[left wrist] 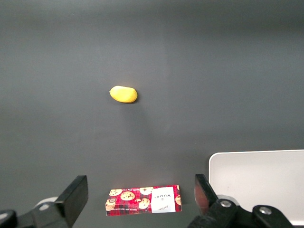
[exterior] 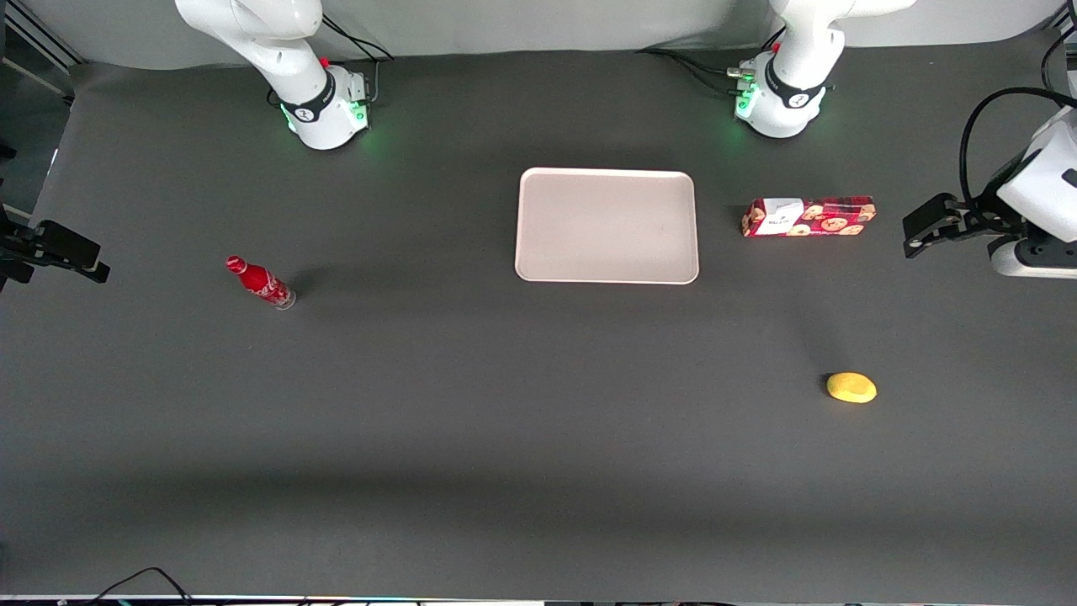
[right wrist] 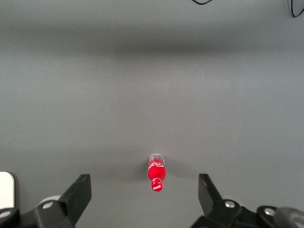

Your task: Place red cookie box on tray

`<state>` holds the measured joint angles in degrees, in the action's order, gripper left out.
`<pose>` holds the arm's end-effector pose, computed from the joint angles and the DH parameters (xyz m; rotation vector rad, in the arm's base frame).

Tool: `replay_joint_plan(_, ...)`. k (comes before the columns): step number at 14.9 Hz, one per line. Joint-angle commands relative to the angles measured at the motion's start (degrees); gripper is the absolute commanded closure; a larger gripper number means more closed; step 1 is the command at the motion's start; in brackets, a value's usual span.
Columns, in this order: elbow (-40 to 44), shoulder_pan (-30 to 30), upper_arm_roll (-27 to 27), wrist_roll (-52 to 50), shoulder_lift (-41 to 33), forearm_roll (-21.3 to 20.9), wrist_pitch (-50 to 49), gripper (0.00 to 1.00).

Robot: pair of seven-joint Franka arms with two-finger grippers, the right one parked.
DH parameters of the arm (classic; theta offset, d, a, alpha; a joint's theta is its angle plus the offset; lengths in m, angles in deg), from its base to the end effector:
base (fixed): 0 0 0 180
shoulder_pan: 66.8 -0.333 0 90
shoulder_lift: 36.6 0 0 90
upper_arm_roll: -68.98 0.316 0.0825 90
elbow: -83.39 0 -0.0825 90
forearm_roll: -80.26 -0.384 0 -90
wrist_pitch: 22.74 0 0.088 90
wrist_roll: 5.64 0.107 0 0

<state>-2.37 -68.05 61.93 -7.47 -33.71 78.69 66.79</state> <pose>0.5674 -0.0527 0.6306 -3.1195 0.1071 -0.0267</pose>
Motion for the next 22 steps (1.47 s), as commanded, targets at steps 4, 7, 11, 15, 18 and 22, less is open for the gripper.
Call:
replay_joint_plan(4, 1.03, 0.46, -0.15, 0.77, -0.16, -0.72, -0.50, 0.00)
replay_joint_plan(7, 1.03, 0.46, -0.15, 0.77, -0.16, -0.80, -1.02, 0.00)
replay_joint_plan(11, 0.94, 0.29, -0.15, 0.86, -0.16, -0.72, -1.46, 0.00)
replay_joint_plan(15, 0.68, 0.02, -0.32, 0.95, -0.16, -0.36, -1.47, 0.00)
replay_joint_plan(18, 0.59, 0.28, -0.32, 0.95, -0.16, -0.54, -1.46, 0.00)
replay_joint_plan(22, 0.33, 0.81, -0.24, 6.00, -0.25, -0.63, -3.30, 0.00)
